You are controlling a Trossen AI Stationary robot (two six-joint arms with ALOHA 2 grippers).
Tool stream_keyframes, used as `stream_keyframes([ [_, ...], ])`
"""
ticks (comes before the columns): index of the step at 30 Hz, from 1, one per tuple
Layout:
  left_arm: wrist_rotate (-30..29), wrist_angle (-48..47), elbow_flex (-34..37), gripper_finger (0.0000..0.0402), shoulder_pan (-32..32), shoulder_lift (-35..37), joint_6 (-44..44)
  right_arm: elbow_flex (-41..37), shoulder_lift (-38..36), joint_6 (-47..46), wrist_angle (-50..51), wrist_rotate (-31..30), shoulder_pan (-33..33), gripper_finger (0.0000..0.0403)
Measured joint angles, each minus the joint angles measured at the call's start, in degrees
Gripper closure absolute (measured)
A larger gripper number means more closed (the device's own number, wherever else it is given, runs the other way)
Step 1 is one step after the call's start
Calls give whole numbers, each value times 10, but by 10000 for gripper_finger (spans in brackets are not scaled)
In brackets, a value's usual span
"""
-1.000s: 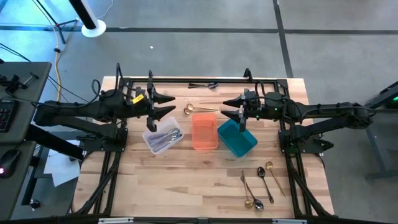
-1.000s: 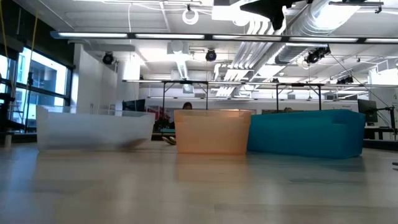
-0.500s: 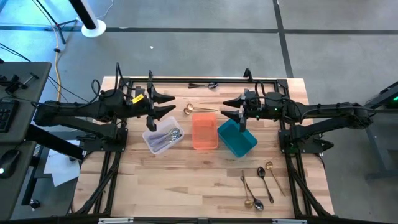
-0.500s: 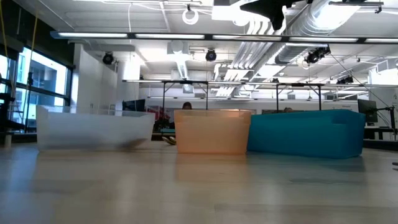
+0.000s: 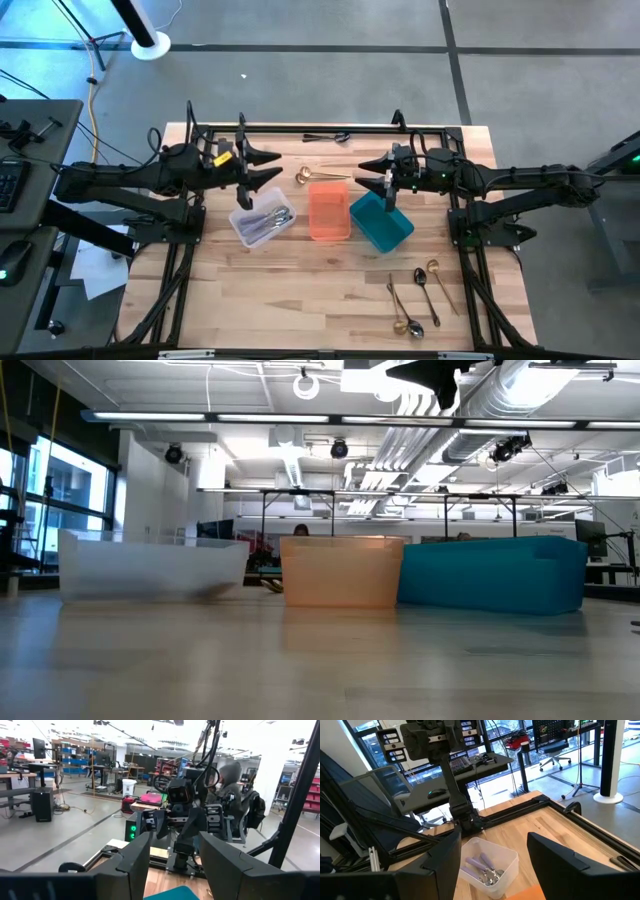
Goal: Sort silverware by color (type)
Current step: Put the gold spoon into the blue bin
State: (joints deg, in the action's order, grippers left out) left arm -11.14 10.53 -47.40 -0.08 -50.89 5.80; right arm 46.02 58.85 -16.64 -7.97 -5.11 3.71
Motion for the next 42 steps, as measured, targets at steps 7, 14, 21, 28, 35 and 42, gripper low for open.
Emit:
stream_keyframes([
  [7, 0, -4, 0, 243, 0, 0, 12, 0, 0, 0, 0, 0, 0, 190],
  [14, -88, -37, -1, 243, 6, -16, 101, 0, 0, -20, 0, 0, 0, 190],
  [21, -2, -200, -1, 243, 137, -90, 300, 0, 0, -41, 4, -24, 0, 190],
  [28, 168, -248, -1, 243, 275, -223, 300, 0, 0, -77, 7, -34, 0, 190],
  [35, 245, -193, -7, 243, 342, -364, 298, 0, 0, -128, 18, -34, 0, 190],
  [42, 271, -200, -72, 243, 345, -466, 274, 0, 0, -136, 24, -34, 0, 190],
])
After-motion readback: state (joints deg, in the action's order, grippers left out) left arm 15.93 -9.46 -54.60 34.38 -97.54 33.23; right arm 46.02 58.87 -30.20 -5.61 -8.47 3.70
